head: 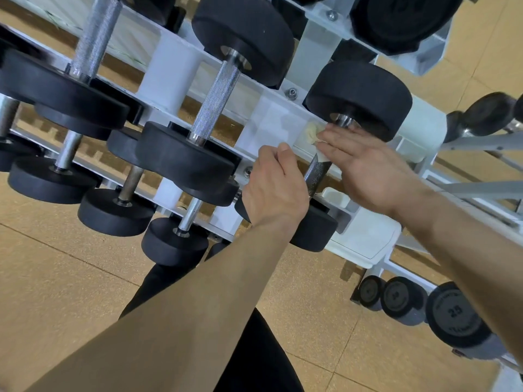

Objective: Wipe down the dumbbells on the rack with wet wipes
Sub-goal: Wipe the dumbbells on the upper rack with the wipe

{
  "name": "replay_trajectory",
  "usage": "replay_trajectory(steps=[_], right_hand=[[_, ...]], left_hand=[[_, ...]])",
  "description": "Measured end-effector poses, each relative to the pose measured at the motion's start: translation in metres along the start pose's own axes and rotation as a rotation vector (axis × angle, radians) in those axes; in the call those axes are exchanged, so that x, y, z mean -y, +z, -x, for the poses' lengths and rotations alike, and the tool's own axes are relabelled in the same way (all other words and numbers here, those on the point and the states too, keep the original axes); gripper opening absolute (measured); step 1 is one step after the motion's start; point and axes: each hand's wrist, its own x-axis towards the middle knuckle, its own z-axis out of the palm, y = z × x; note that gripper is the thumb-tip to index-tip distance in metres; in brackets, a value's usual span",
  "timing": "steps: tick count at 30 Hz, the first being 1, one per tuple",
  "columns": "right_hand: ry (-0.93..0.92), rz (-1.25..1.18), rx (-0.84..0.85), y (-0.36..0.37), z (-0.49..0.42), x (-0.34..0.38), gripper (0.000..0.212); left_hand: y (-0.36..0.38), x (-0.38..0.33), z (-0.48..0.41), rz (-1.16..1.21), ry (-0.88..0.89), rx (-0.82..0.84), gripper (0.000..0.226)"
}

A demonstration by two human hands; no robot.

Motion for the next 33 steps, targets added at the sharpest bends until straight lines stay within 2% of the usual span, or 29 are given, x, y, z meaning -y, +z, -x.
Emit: replay_trajectory(steps=[2,5,8,11,13,17,20,22,26,30,33], right_hand=[[-0.021,-0.082,0.013,0.005,0.007,0.022,0.056],[-0.153,-0.215,0.139,0.01,0.016,0.041,0.042],[-0.225,-0.138,0.201,0.005,0.009,0.029,0.052],[-0.139,-0.034,0.122,-0.002,-0.004,0.002,0.059],[-0.054,0.011,0.059,-0.003,-0.007,-0.008,0.055],[0.053,0.025,-0.008,0.012,0.002,0.006,0.055],[0.081,-0.177,0.004,0.01,0.005,0.024,0.063],[0.021,-0.323,0.107,0.007,0.009,0.037,0.066],[-0.026,-0.542,0.144,0.005,0.022,0.053,0.048],[0.173,-0.818,0.096,-0.005,0.028,0.062,0.055],[0.475,-1.02,-0.102,-0.007,0.03,0.078,0.058]], left_hand=[[0.0,0.0,0.0,-0.003,-0.002,0.0,0.034],[0.0,-0.001,0.0,-0.002,-0.013,0.006,0.033],[0.0,-0.001,0.0,0.001,-0.022,0.007,0.032],[-0.001,0.0,0.0,-0.001,-0.011,0.01,0.033],[-0.001,0.0,0.0,-0.004,0.004,0.01,0.034],[-0.001,0.001,0.0,-0.011,0.015,0.014,0.036],[-0.002,0.001,-0.001,-0.005,0.016,0.015,0.035],[-0.002,0.001,-0.001,0.002,0.009,0.017,0.034],[-0.001,0.002,-0.002,0.001,0.016,0.025,0.035],[0.0,0.004,-0.002,-0.029,0.024,0.03,0.049],[-0.001,0.002,-0.001,-0.01,0.02,0.037,0.043]])
